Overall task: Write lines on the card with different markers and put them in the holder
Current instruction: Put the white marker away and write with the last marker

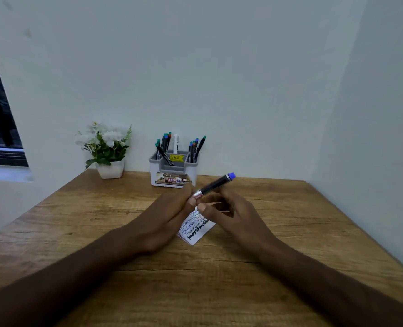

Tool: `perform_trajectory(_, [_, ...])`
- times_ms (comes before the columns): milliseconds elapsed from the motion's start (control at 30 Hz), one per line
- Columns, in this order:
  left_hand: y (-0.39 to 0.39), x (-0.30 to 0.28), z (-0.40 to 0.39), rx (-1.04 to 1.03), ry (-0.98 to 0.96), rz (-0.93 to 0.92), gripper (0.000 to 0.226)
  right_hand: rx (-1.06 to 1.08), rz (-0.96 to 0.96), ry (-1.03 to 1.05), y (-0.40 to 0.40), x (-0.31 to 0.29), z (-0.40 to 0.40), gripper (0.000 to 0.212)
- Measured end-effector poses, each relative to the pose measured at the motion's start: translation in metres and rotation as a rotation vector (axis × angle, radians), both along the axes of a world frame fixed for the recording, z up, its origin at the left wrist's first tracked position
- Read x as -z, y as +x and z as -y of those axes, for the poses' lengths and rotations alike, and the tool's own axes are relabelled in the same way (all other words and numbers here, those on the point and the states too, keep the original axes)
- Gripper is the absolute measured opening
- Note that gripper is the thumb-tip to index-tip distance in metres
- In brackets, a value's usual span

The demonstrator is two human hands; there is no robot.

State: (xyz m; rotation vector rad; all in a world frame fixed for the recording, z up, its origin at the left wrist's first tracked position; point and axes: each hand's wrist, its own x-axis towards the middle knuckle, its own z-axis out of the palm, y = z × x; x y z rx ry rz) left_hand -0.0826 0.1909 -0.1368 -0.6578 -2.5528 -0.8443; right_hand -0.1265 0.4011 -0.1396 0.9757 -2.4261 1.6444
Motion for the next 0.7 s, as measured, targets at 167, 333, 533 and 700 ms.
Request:
perform_trajectory(167, [0.003,0.0,-0.011,-0.083,-0.174,-0.111,0.047,-0.078,0.052,-0.023,0.013,0.002,0.011,0.046])
perform_trajectory(333, [0.004,0.002,-0.015,-0.181,-0.213,-0.153,0.047,-0.08,0.142,-0.099,0.012,0.005,0.011,0.051])
perform_trajectory(533, [0.005,-0.005,-0.007,-0.208,-0.164,-0.132,0.061,-0.057,0.14,-0.108,0.01,0.003,0.008,0.044])
perform_trajectory(700, [0.0,-0.008,0.021,-0.21,-0.384,-0.157,0.039,0.221,0.136,-0.299,0.001,-0.003,-0.004,0.04])
